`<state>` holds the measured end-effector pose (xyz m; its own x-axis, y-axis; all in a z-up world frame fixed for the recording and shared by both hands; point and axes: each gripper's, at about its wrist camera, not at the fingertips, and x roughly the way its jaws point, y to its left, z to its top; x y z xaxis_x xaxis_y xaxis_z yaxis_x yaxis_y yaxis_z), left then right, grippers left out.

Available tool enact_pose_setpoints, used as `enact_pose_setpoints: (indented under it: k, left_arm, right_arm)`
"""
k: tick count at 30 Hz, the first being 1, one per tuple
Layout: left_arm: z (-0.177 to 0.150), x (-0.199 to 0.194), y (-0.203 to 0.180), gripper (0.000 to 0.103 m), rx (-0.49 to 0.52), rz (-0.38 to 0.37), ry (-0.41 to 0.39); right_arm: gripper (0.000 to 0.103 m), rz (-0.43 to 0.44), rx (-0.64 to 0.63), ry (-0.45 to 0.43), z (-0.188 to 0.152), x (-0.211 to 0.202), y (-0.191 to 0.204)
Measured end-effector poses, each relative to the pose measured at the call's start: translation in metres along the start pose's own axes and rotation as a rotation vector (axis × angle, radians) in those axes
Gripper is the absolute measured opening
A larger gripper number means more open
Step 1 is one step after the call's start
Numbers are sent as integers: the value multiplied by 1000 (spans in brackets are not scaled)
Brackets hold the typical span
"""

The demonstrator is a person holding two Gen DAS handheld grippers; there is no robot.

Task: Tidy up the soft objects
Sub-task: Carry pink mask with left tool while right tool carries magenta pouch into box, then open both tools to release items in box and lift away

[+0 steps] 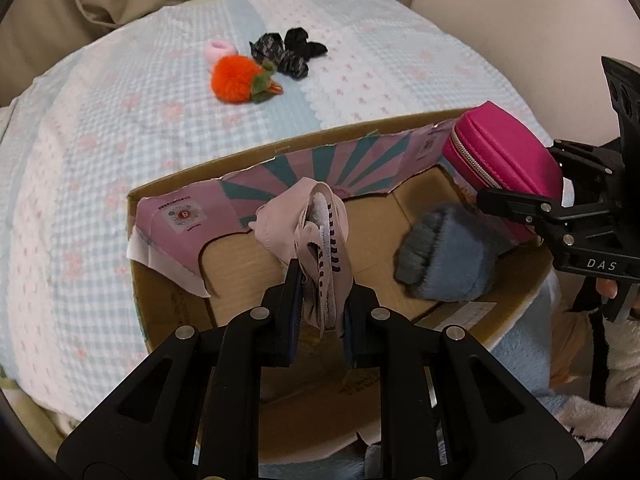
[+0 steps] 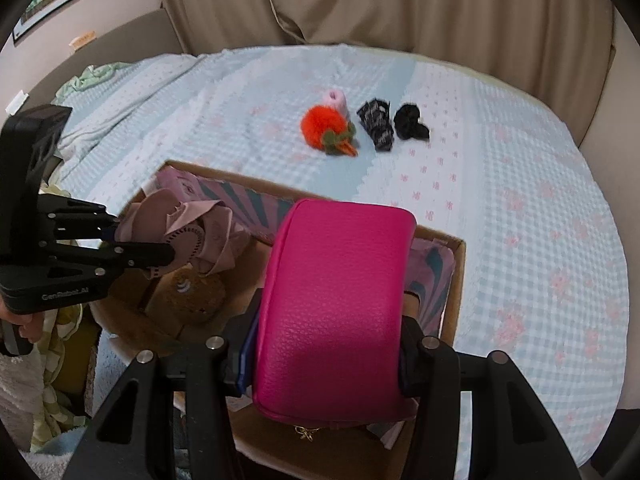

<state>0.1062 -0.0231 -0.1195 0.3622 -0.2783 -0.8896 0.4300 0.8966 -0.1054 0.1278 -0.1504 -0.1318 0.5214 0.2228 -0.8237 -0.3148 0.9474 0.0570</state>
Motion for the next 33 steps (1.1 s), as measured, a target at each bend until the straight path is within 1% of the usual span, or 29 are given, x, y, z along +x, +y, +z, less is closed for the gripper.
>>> enact_pose_setpoints:
  k: [6, 7, 8, 9, 10, 11, 12, 13, 15, 18, 21, 26, 33]
  left_arm:
    - [7, 10, 0, 15, 6, 13, 30]
    - [8, 10, 0, 18, 5, 14, 28]
    - [9, 11, 0, 24, 3, 11, 29]
    - [10, 12, 0, 53, 2, 7, 35]
    - [12, 14, -1, 100, 4, 13, 44]
    - [12, 15, -2, 101, 6, 21, 48]
    - [13, 18, -2, 103, 6, 33, 62]
    - [14, 22, -2, 103, 6, 43, 75]
    - [12, 25, -1, 103, 6, 51, 70]
    - [9, 28, 1, 103, -1, 35, 72]
    - [9, 29, -2, 103, 8, 44, 69]
    - [9, 25, -5, 103, 24, 65, 63]
    - [4, 13, -5, 103, 14, 78, 40]
  right_arm:
    - [48, 22, 24, 46, 3, 14, -7]
    - [49, 30, 33, 61, 4, 16, -9]
    - [52, 37, 43, 71, 5, 18, -10]
    - [55, 40, 53, 72, 6, 19, -11]
    - [66, 38, 57, 64, 6, 18, -11]
    - [86, 30, 58, 45, 6, 15, -12]
    - [96, 27, 57, 30, 7, 13, -11]
    - [103, 29, 56, 12, 7, 10, -12]
    - [103, 32, 57, 2, 8, 7, -13]
    - [103, 35, 60, 11, 8, 9, -13]
    - [103, 37, 61, 20, 7, 10, -12]
    - [103, 42, 64, 7, 6, 7, -12]
    - [103, 40, 58, -12, 5, -1, -7]
